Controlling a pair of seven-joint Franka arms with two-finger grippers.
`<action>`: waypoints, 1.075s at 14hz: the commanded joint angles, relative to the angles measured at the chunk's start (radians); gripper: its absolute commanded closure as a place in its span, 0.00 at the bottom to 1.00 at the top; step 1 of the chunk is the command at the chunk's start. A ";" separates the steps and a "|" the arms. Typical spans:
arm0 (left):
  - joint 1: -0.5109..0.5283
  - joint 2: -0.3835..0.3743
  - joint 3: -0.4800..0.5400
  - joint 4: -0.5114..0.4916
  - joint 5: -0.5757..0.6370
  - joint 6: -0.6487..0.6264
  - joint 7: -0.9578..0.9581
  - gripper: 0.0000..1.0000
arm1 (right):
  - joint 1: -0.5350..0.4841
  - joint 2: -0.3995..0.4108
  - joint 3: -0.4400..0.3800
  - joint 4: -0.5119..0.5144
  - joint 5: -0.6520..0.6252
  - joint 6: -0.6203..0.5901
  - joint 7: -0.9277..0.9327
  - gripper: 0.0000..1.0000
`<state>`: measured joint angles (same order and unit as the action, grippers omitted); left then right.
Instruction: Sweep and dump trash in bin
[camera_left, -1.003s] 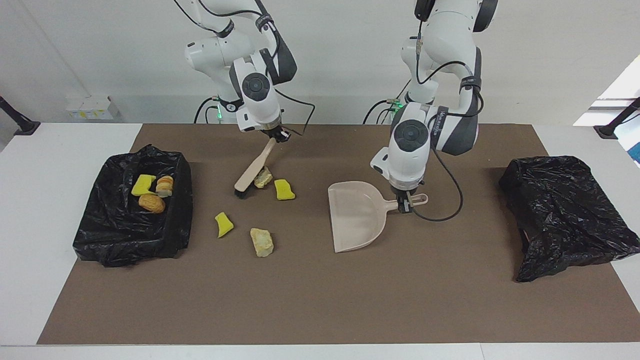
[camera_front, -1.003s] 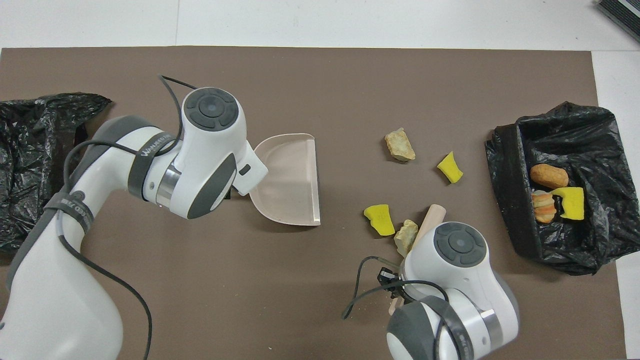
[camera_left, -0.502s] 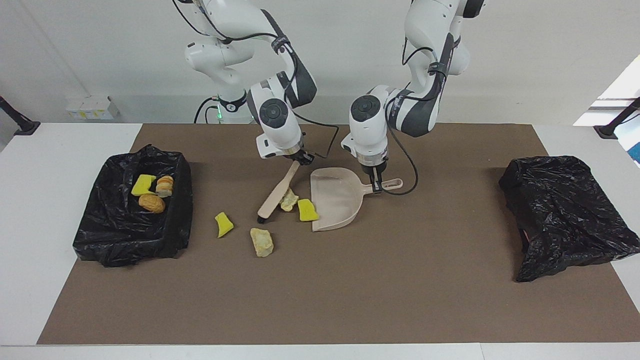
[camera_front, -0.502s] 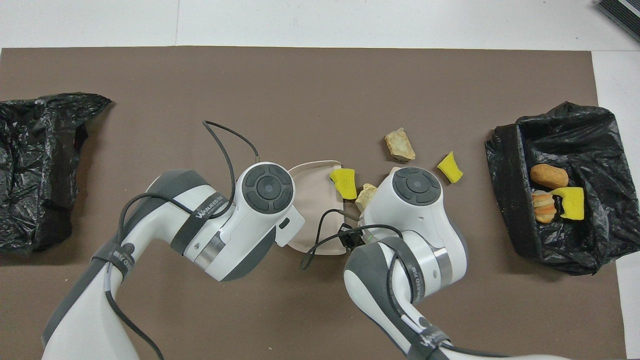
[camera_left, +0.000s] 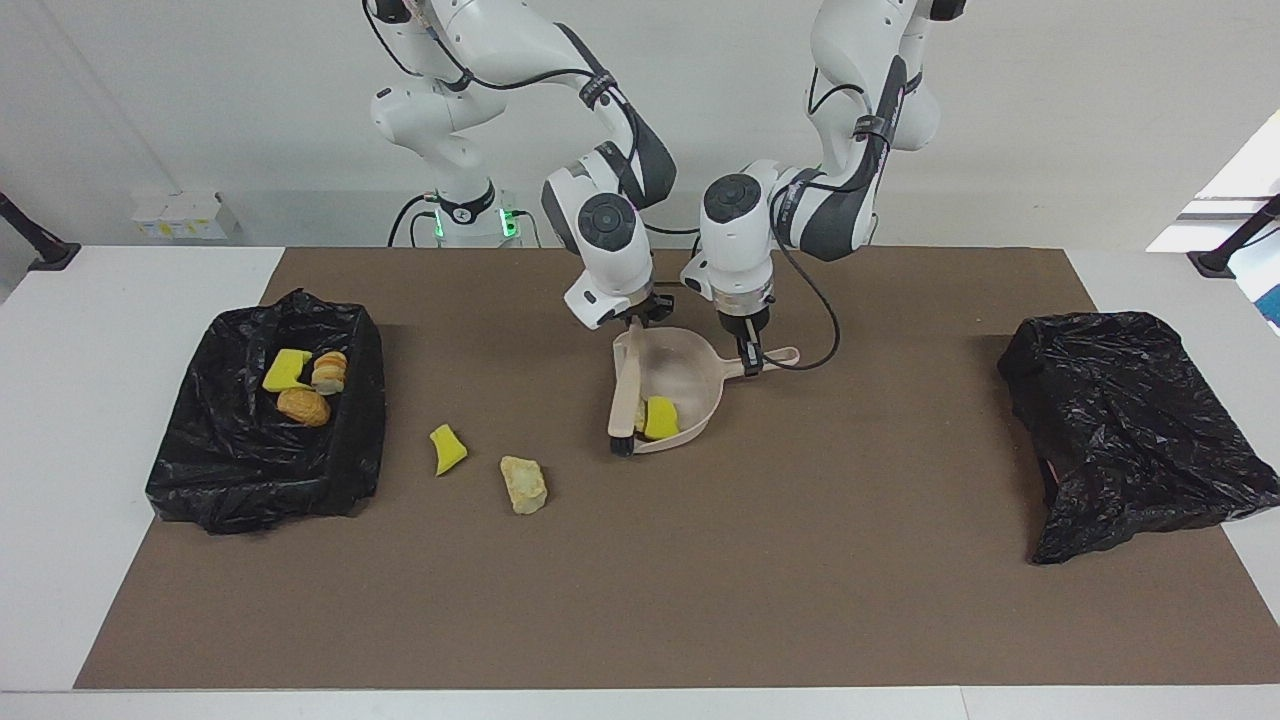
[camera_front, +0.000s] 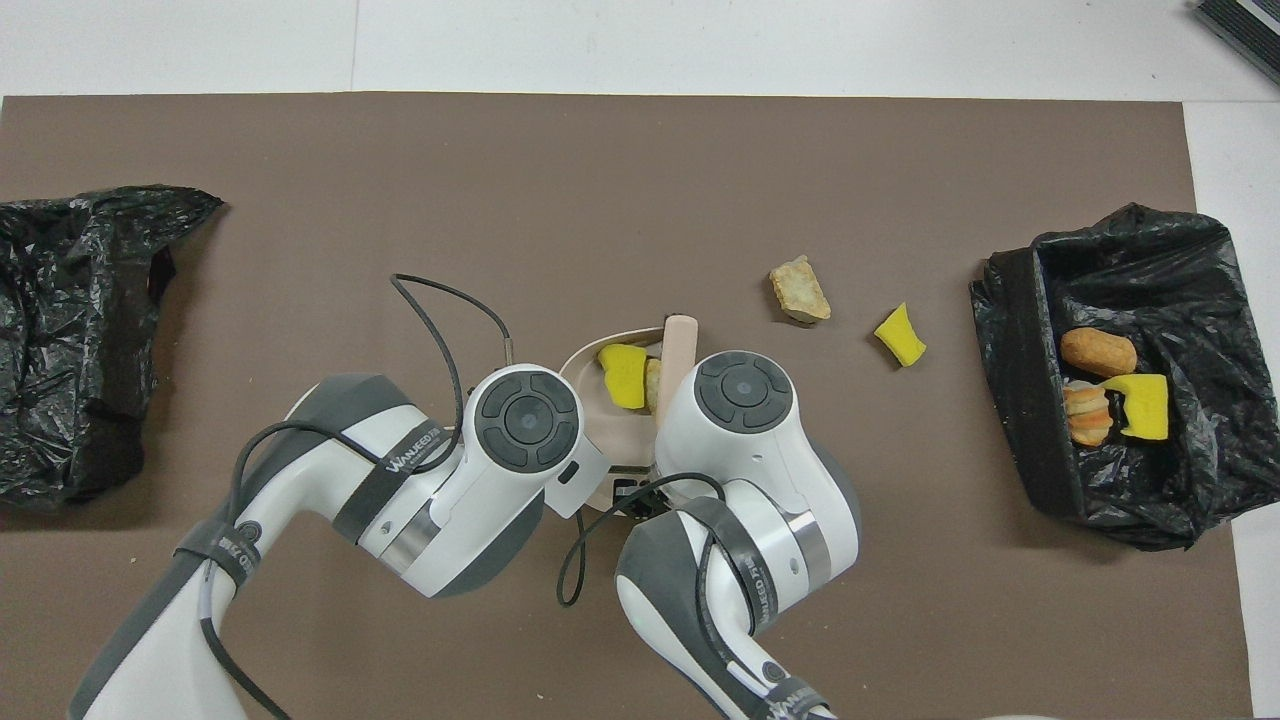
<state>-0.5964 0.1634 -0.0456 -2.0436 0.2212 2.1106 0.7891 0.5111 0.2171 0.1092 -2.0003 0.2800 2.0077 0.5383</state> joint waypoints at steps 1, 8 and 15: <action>-0.003 -0.008 0.007 -0.035 0.012 0.062 -0.027 1.00 | -0.016 -0.022 0.000 0.005 0.007 -0.010 -0.107 1.00; 0.004 -0.007 0.010 -0.035 0.010 0.062 -0.036 1.00 | -0.106 -0.082 -0.002 0.069 -0.214 -0.216 -0.219 1.00; 0.046 0.071 0.012 0.163 0.003 -0.133 -0.030 1.00 | -0.225 -0.085 -0.008 0.055 -0.369 -0.317 0.044 1.00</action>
<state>-0.5655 0.2018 -0.0282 -1.9499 0.2208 2.0328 0.7697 0.3422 0.1336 0.0913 -1.9388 -0.0534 1.7000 0.4977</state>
